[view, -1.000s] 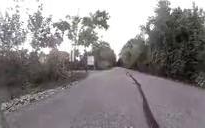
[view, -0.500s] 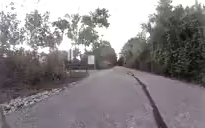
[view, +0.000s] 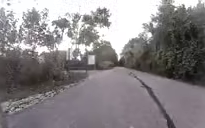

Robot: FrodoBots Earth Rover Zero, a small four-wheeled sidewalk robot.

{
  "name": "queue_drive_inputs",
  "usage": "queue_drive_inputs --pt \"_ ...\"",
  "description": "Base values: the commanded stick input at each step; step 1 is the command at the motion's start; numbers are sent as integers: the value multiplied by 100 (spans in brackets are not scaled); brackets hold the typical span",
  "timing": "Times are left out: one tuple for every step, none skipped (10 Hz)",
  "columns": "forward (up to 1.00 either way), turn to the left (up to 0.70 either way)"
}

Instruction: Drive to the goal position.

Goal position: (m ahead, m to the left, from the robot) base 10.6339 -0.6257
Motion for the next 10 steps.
queue_drive_inputs --pt "70 0" --pt "70 0" --pt "70 0" --pt "70 0" --pt "70 0" --pt "70 0" --pt "70 0" --pt "70 0" --pt "70 -1" --pt "70 -2"
